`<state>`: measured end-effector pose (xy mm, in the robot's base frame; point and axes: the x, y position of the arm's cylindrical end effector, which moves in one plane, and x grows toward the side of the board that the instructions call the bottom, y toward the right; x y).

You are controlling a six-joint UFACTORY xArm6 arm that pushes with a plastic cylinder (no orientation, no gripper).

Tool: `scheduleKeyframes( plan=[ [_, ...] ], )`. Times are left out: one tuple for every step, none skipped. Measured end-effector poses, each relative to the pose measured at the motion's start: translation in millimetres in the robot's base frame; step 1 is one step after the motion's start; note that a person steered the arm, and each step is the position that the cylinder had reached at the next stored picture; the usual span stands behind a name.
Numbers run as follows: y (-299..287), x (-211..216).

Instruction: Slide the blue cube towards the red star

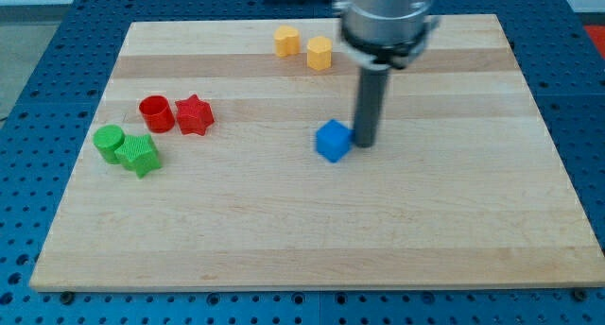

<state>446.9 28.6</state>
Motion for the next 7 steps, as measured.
scheduleKeyframes(
  plan=[
    [-61.6,2.7],
    [-61.6,2.7],
    [-32.5,2.0],
    [59.5,0.7],
    [32.4,29.2],
    [-51.8,30.6],
    [-131.6,22.4]
  ],
)
